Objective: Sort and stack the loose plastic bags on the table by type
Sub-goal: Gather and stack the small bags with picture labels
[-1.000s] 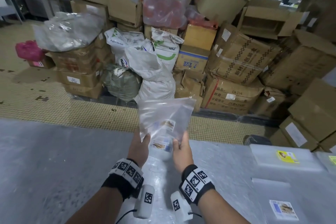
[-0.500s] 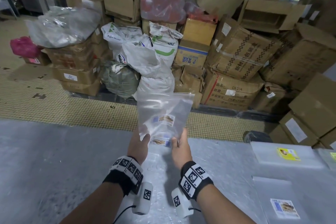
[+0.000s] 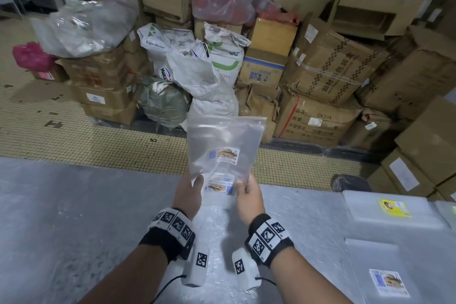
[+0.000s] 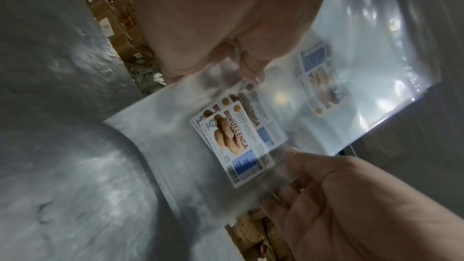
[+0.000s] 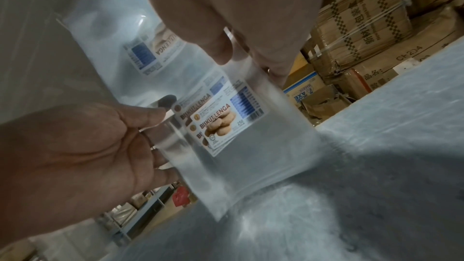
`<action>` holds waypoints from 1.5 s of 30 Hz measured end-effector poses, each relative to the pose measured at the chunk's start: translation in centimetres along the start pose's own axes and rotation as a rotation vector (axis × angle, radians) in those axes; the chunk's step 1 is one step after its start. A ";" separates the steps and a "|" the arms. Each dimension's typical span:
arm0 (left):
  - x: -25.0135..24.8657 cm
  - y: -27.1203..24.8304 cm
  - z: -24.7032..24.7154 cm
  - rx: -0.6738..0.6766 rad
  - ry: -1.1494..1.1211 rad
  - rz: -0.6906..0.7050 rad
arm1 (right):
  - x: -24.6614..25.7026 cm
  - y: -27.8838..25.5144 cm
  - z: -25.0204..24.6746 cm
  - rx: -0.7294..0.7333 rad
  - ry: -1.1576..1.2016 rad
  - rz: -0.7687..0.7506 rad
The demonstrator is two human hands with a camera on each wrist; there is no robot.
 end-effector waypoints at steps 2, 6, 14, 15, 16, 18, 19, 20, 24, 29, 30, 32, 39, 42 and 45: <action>-0.2 -0.1 -0.1 -0.008 -0.036 -0.006 | -0.1 -0.1 -0.1 -0.002 0.034 -0.009; 0.5 -1.0 0.1 -0.025 -0.043 -0.066 | -1.4 -0.6 0.1 0.009 -0.026 0.016; 0.6 -0.7 0.3 0.022 0.024 -0.038 | -1.3 -0.4 0.2 0.011 -0.100 0.048; 0.2 -0.5 0.2 0.048 0.044 -0.027 | -1.1 -0.4 0.0 0.015 -0.098 0.040; 0.2 -0.3 0.0 0.075 0.054 -0.028 | -1.0 -0.5 -0.2 0.020 -0.096 0.029; 0.2 -0.1 -0.5 0.126 0.046 -0.083 | -0.7 -0.9 -0.9 0.043 -0.076 0.027; 0.3 -0.2 -0.6 0.174 0.047 -0.104 | -0.8 -1.3 -1.2 0.058 -0.074 0.041; 0.6 -0.4 -0.7 0.234 0.059 -0.123 | -1.2 -1.6 -1.6 0.069 -0.084 0.066; 2.1 -3.9 -0.4 0.317 0.086 -0.306 | -3.9 -3.7 -2.7 0.116 -0.135 0.221; 2.9 -10.6 1.1 0.297 0.092 -0.334 | -7.8 -8.4 -4.7 0.083 -0.093 0.365; 2.5 -11.8 1.5 0.311 0.076 -0.332 | -8.5 -9.3 -5.3 0.061 -0.079 0.386; 1.7 -14.0 2.6 0.355 0.050 -0.328 | -9.3 -11.5 -6.9 0.034 -0.021 0.415; -1.2 -19.1 9.8 0.503 0.073 -0.232 | -11.6 -16.3 -16.1 -0.166 0.048 0.467; -2.2 -21.2 14.8 0.532 -0.041 -0.256 | -13.6 -17.4 -21.7 -0.236 0.062 0.458; -3.5 -23.8 20.4 0.572 -0.142 -0.239 | -15.0 -18.1 -27.6 -0.291 0.056 0.430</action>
Point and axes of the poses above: each hand's wrist, its own y-axis towards the middle knuckle, its own z-axis out of the palm, x = y × z, the point moved 1 cm from there along y, towards the middle knuckle, and after that the axes turned 12 degrees about z, right-handed, at the moved point
